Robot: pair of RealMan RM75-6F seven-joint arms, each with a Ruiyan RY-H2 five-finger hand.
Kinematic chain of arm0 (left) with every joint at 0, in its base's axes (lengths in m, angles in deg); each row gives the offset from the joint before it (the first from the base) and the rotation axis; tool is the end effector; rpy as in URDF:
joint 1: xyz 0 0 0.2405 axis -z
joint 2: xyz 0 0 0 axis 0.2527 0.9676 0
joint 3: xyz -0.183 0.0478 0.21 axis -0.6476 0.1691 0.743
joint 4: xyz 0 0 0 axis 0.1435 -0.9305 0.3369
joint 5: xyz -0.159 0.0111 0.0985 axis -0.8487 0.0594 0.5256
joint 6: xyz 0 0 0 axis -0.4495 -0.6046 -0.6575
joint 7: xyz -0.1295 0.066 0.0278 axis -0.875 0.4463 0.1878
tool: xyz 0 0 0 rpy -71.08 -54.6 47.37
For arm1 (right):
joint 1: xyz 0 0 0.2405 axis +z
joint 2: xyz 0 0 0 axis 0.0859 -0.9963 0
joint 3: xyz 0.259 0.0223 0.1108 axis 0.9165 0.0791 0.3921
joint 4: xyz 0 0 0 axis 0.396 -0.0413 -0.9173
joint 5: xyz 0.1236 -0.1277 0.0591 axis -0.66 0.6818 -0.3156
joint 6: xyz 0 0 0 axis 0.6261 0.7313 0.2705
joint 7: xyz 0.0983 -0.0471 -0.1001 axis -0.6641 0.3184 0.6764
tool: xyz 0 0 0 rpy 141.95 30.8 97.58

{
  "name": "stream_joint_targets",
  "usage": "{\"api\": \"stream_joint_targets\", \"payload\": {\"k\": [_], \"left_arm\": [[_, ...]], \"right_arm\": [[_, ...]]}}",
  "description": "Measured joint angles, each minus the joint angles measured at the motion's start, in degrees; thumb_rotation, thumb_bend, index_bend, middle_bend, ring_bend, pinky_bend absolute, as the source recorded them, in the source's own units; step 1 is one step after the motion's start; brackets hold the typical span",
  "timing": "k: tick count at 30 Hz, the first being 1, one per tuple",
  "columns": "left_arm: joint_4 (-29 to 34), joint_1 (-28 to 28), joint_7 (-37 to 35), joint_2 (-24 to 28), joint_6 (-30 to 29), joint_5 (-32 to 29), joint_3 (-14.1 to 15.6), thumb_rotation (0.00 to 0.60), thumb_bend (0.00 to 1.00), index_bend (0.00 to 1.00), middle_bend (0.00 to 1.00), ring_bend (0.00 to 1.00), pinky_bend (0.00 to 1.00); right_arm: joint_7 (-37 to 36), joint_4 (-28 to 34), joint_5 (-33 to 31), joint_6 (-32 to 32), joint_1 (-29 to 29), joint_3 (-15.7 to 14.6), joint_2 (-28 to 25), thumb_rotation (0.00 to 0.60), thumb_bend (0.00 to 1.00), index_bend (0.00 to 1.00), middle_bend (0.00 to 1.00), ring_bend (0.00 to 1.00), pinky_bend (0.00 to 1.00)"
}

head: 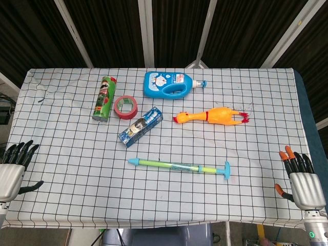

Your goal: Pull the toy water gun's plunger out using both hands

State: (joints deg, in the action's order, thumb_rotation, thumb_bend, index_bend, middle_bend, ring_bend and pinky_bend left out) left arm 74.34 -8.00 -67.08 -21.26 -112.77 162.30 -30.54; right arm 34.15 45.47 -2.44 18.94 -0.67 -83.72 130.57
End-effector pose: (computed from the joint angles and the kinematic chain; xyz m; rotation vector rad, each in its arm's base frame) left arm -0.3208 0.1862 0.1827 -1.5349 -0.7896 -0.7753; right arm -0.3300 -0.1784 0.1855 1.4647 -0.8236 0.7392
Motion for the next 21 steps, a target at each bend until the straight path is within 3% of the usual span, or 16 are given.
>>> {"api": "stream_joint_targets", "payload": {"k": [21], "left_arm": [[0.3,0.2,-0.5,-0.1,0.3,0.2,0.1,0.6,0.03,0.0,0.0,0.0,0.0]], "right_arm": [[-0.5,-0.4,1.2,1.0,-0.4,-0.4,0.1,0.6,0.3,0.0,0.0,0.0,0.0]]}}
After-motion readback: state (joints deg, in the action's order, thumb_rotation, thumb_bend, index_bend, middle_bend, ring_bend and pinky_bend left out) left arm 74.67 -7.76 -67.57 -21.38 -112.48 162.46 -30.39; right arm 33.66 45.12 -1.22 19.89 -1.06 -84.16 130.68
